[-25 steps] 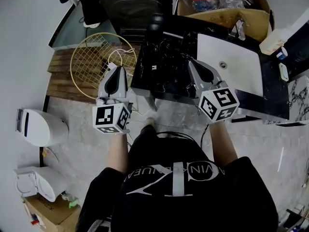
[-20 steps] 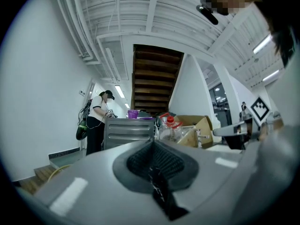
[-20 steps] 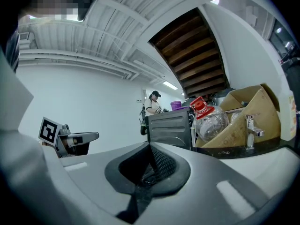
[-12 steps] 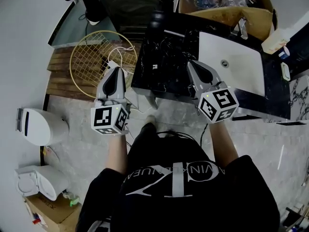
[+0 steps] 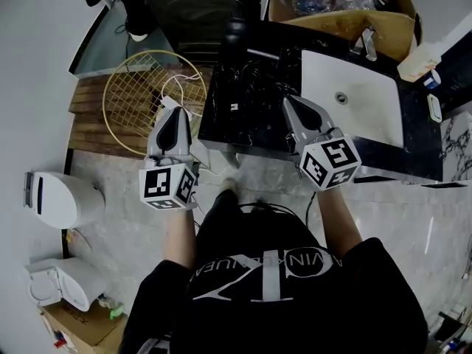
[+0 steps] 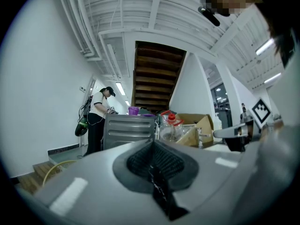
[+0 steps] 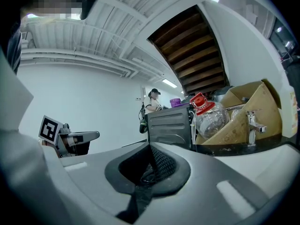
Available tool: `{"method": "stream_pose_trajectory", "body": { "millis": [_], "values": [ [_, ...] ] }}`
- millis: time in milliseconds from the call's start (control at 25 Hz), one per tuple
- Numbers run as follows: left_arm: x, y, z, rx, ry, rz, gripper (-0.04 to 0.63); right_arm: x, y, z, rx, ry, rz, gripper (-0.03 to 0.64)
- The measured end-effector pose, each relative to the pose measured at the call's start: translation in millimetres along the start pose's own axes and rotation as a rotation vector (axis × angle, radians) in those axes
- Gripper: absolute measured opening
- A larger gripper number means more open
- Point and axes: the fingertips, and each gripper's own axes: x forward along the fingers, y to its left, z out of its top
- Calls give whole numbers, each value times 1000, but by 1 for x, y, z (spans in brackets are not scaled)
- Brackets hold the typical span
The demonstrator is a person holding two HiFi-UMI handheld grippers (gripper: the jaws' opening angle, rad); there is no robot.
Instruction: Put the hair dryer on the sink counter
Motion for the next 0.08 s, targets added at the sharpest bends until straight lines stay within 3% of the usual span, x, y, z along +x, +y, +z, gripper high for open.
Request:
{"method": "stream_pose_trajectory", "body": {
  "millis": [80],
  "values": [
    [2, 2, -1, -1, 0, 4, 0, 3, -2, -1, -1, 3, -2, 2]
  ]
}}
